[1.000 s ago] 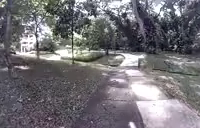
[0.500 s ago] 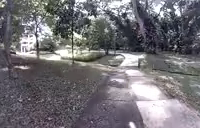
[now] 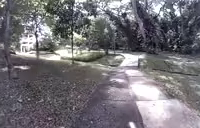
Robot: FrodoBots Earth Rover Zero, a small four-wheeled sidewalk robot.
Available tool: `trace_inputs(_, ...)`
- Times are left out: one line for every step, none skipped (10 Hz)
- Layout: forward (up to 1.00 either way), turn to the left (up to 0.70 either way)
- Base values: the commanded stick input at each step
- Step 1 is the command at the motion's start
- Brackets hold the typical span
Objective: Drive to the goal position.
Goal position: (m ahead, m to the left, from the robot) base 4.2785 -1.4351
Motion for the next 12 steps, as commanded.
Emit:
trace_inputs(0.0,-1.0)
trace_inputs(0.0,-1.0)
trace_inputs(0.0,-0.69)
trace_inputs(0.0,-0.31)
trace_inputs(0.0,0.0)
trace_inputs(0.0,0.0)
trace_inputs(0.0,0.0)
trace_inputs(0.0,0.0)
trace_inputs(0.0,0.0)
trace_inputs(0.0,0.0)
trace_inputs(0.0,0.0)
trace_inputs(0.0,0.0)
